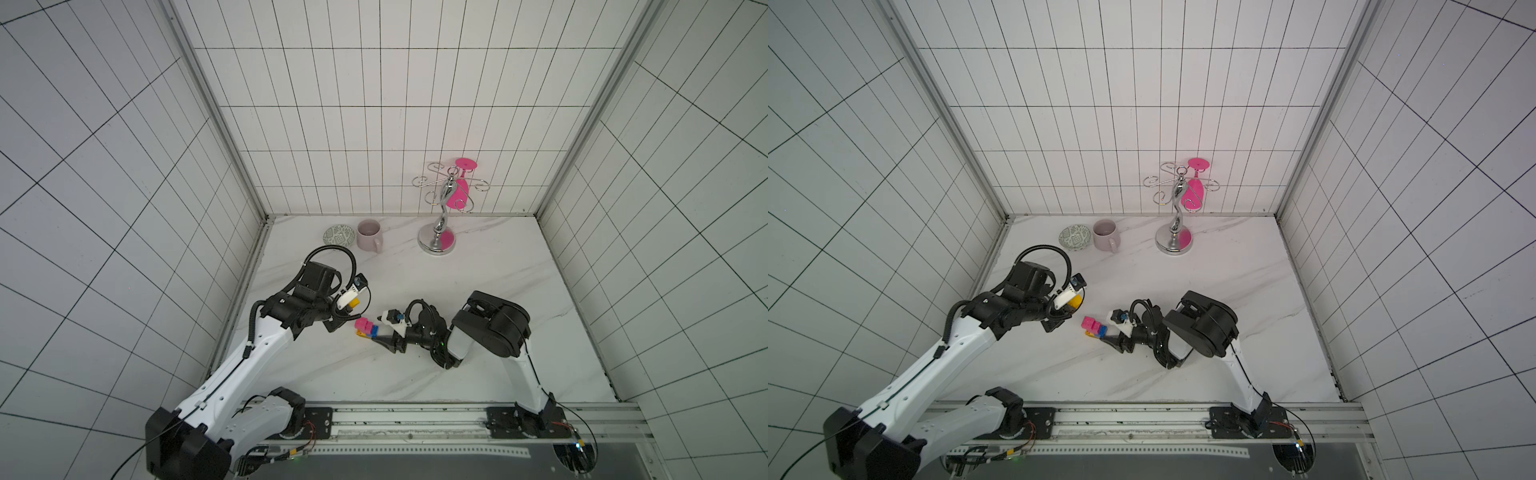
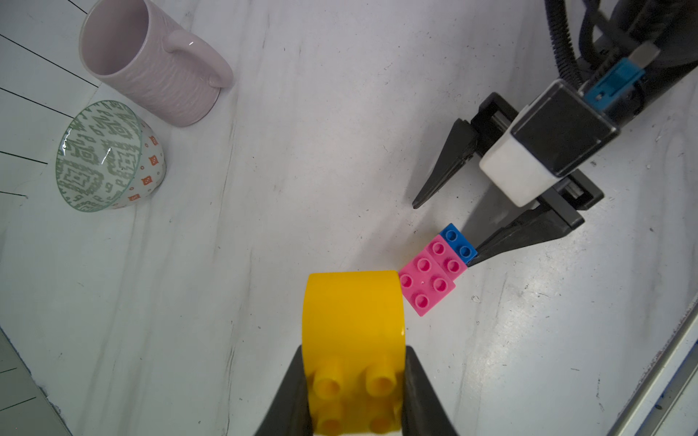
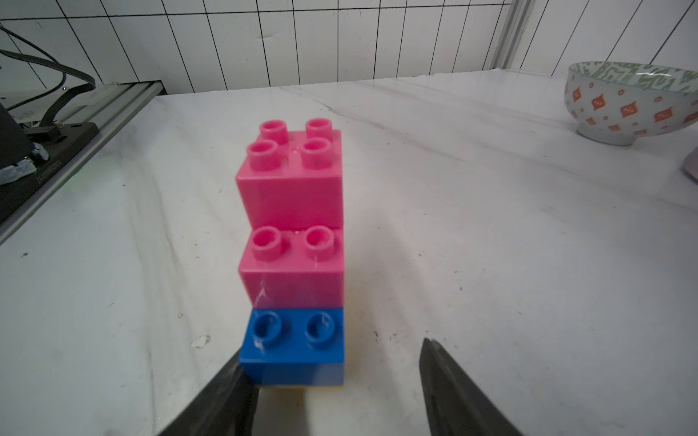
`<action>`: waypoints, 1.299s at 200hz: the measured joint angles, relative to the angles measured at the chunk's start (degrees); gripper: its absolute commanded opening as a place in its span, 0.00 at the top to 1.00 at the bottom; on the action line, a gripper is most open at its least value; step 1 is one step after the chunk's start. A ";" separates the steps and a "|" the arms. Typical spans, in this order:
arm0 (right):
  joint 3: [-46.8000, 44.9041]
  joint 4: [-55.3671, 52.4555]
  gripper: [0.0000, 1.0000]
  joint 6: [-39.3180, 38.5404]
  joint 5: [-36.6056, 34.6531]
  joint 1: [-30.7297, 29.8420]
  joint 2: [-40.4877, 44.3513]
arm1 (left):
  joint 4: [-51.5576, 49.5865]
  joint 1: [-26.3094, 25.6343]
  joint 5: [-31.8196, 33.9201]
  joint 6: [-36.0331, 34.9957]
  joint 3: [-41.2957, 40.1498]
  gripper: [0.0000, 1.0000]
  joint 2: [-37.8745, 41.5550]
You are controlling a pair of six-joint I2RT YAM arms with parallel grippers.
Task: Assemble the letter s with lego
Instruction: Move the lego brick at the center of the board.
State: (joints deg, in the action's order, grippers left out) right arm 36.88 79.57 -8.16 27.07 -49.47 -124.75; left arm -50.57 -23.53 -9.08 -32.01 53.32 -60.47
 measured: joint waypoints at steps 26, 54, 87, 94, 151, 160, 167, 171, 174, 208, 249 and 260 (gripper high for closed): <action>1.70 -0.02 0.32 0.44 0.83 0.00 -0.92 | 0.46 0.00 0.02 -0.15 -1.09 0.83 1.42; 3.67 -0.04 0.33 1.07 1.86 0.00 -1.97 | 0.44 -0.04 0.02 -0.17 -2.51 0.83 2.19; 4.68 -0.04 0.37 1.57 2.38 -0.02 -2.19 | 0.72 -0.04 0.07 -0.15 -2.89 0.84 2.19; 4.81 -0.04 0.37 1.68 2.47 -0.02 -2.19 | 0.76 -0.04 0.07 -0.15 -2.99 0.84 2.19; 5.14 -0.04 0.40 2.58 3.15 -0.07 -2.19 | 1.33 -0.52 0.70 -0.39 -4.42 0.83 2.67; 5.16 -0.04 0.40 2.64 3.28 -0.07 -2.19 | 1.40 -0.61 0.72 -0.39 -4.46 0.84 2.78; 5.18 -0.04 0.40 2.71 3.34 -0.07 -2.19 | 1.51 -0.70 0.74 -0.39 -4.50 0.84 2.89; 5.20 -0.04 0.40 2.75 3.34 -0.07 -2.19 | 1.51 -0.70 0.74 -0.39 -4.50 0.84 2.97; 5.22 -0.04 0.40 2.75 3.34 -0.07 -2.19 | 1.53 -0.70 0.76 -0.39 -4.50 0.84 2.99; 5.79 -0.04 0.40 2.75 3.39 -0.09 -2.19 | 1.53 -0.70 1.16 -0.39 -4.66 0.84 3.30; 6.14 -0.04 0.53 2.89 3.41 -0.17 -2.19 | 1.51 -0.70 1.62 -0.46 -4.70 0.84 3.37; 6.38 -0.04 0.55 2.86 3.43 -0.17 -2.19 | 1.51 -0.70 1.75 -0.55 -4.70 0.84 3.39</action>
State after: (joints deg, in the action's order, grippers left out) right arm 43.27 79.53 -5.30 30.50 -49.65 -126.93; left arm -49.06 -24.23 -7.33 -32.56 48.62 -57.08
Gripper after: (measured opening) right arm 0.471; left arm 0.264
